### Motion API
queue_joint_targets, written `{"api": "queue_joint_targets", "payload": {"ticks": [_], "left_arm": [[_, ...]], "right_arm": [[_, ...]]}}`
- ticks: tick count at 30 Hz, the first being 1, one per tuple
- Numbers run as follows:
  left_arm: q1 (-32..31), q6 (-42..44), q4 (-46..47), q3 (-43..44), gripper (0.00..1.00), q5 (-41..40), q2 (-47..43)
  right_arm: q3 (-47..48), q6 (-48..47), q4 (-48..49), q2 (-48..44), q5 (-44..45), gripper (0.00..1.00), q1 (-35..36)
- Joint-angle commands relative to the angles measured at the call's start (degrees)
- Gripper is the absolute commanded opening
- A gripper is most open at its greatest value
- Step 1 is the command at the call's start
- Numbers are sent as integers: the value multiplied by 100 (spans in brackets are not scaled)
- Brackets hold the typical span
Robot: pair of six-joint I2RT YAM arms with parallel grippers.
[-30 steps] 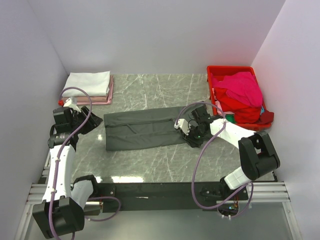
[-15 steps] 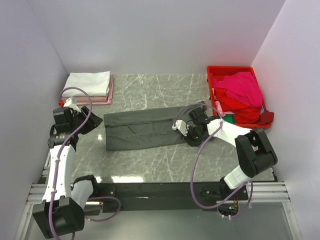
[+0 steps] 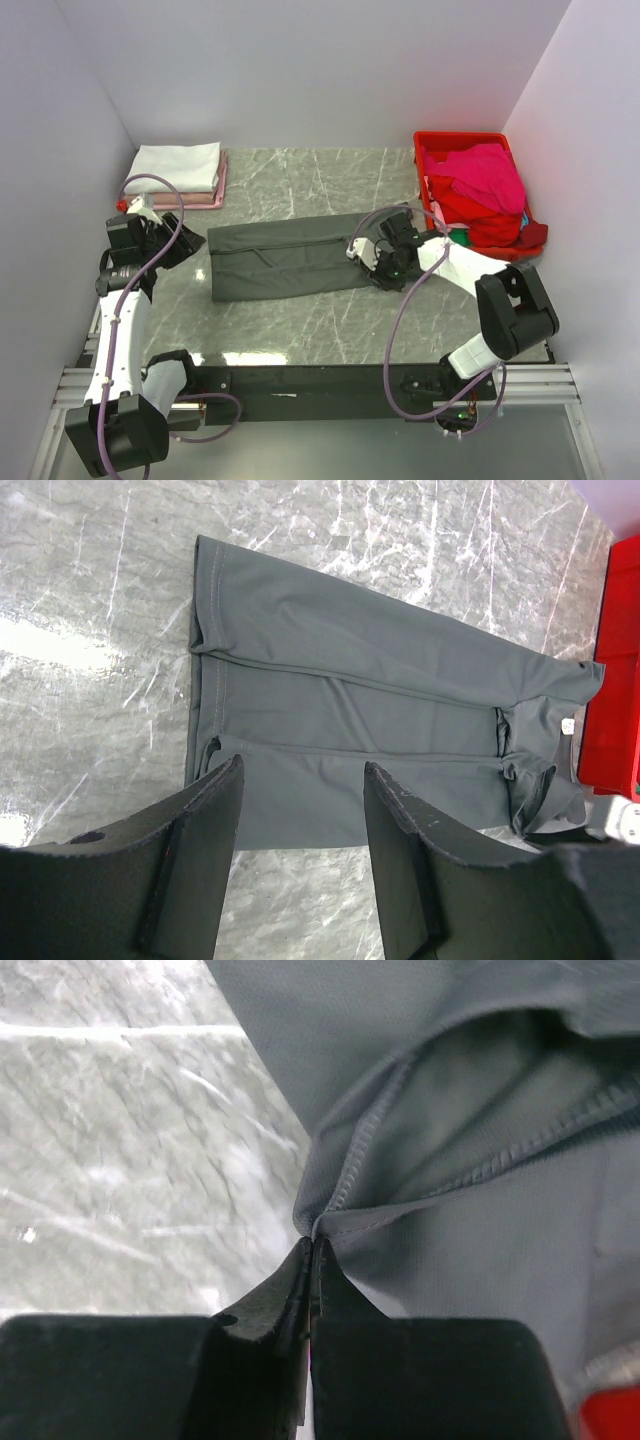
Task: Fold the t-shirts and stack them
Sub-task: Fold the tshirt
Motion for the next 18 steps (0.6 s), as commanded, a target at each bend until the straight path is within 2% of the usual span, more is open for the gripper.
{"api": "queue_joint_targets", "payload": {"ticks": [1,6,18], "left_arm": [[-5,125,242,-16,56,73,-31],[4,125,242,-16,56,74,-40],[12,134,242,-7,56,73,-31]], "right_arm": [[537,-67,-363,-405,-61,0,-229],[1056,-111,-495,-204,360,0,-405],[2023,100,-47,667,1485,0,-423]]}}
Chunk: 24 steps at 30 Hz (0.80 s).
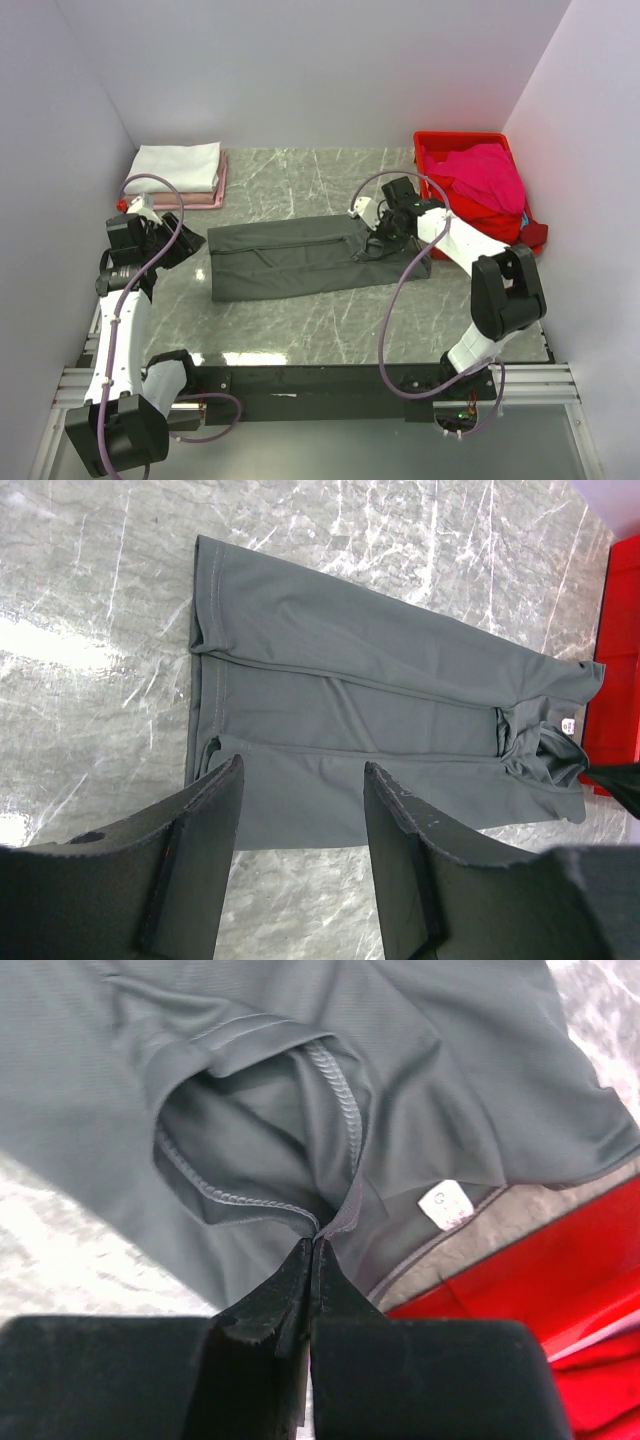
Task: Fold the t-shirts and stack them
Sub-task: Fold the tshirt
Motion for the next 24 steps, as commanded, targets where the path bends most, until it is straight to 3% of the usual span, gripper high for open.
{"api": "queue_joint_targets", "payload": {"ticks": [1,21,23,24], "left_arm": [[4,125,251,2,56,74,-31],[4,134,233,2,56,56,-40],[4,134,233,-7,56,47,-40],[-5,134,233,-7,56,47,-40]], "right_arm": [[336,165,364,179,506,0,-36],[1365,913,857,1454,1070,0,-28],[1400,913,822,1507,1087,3,-36],[1400,913,822,1507,1105,10,-28]]}}
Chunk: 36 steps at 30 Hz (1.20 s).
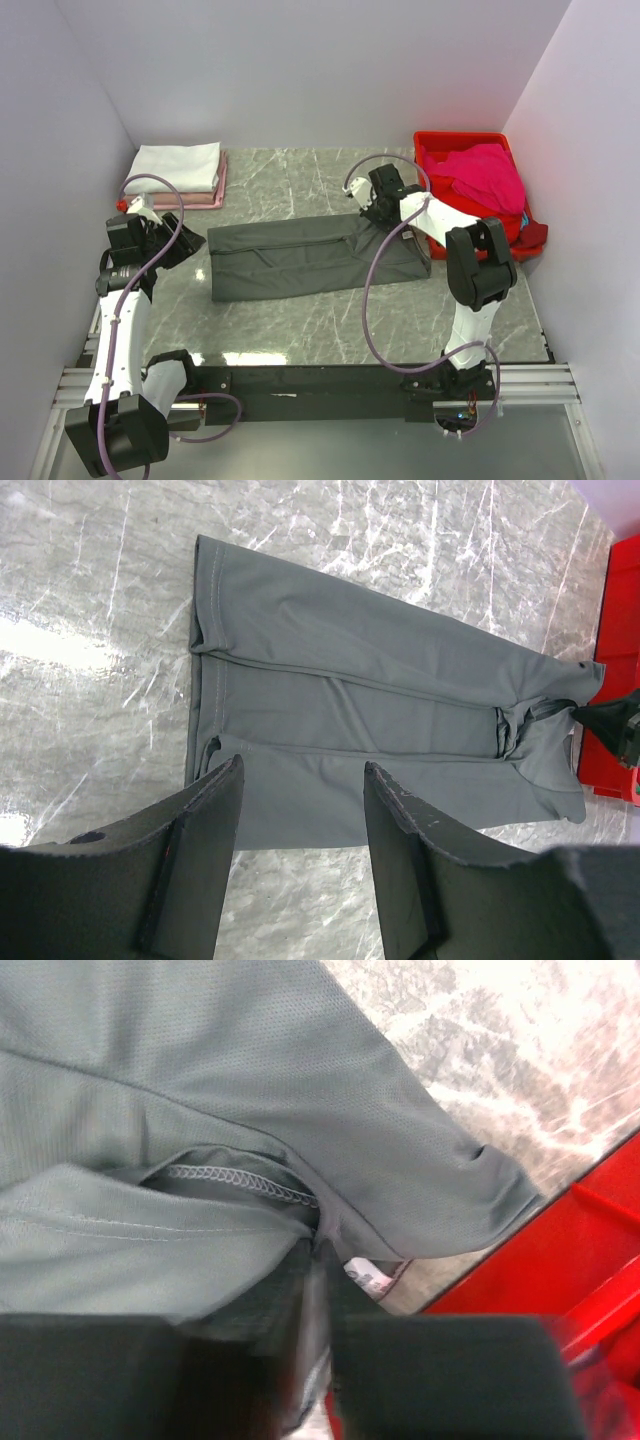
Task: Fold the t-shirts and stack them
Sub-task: Fold the tshirt
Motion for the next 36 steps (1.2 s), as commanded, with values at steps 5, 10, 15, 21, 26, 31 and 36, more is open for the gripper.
{"api": "queue_joint_targets", "payload": {"ticks": [5,10,15,21,26,31,36], "left_arm": [[4,125,242,2,56,47,-40],[4,125,259,-7,56,65,-48],[12,-138,460,-146,62,230,118],[12,-534,883,71,60,654,1584],[12,-526,1015,520,53,190,2910],[4,-149,928,1266,48,-365,3861],[-49,318,691,1969,45,-244,4854]], "right_arm": [[119,188,525,-86,555,41,-28],[197,495,747,-473,602,49,-106],[462,628,-131,-1035,-2427,56,-519],[-653,951,631,-2327,-4092,64,-669],[-751,1084,342,-2451,-4822,64,-660],[-988,1278,640,-2609,-4972,64,-669],[-1015,1269,553,-2679,-5007,64,-660]]}}
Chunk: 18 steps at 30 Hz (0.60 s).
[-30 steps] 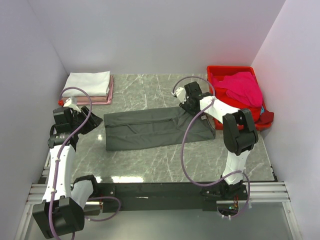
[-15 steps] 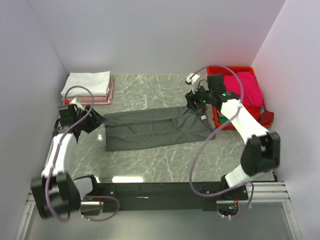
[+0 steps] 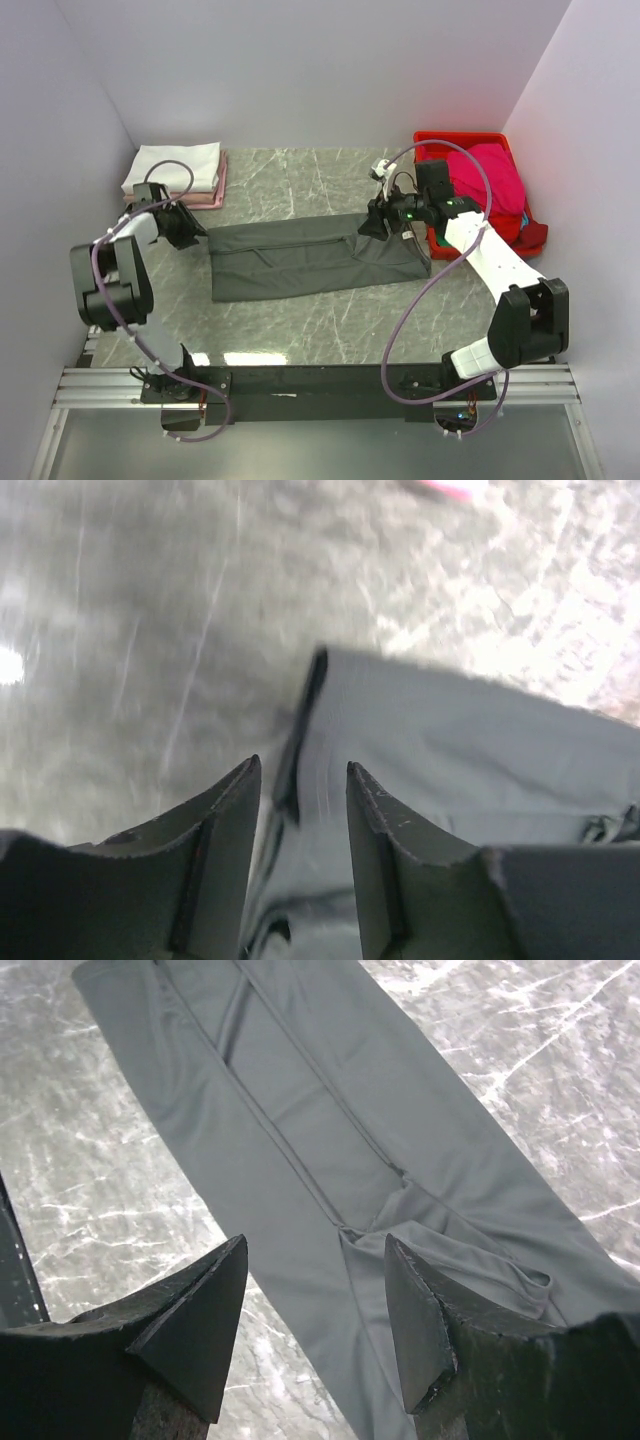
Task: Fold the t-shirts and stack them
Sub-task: Fold the tshirt
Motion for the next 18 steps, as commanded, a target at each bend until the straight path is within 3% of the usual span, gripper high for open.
{"api": "queue_joint_targets", "payload": {"ticks": [1,7,11,16,18], "left_arm": [[-75,541,-175,486,44,85,484],[-251,726,-299,505,44,366,889],[-356,674,-588,653,42,-54,1099],[-348,376,-1063,804,1,-749,1434],[-357,270,-1151,673,1,-1030,1365]], "right_arm": [[23,65,177,-244,-207,64,-2],[-12,82,151,-333,-277,64,-11],[14,126,159,-333,-286,64,-11],[6,126,115,-412,-295,64,-20],[23,91,89,-438,-286,64,-20]]}}
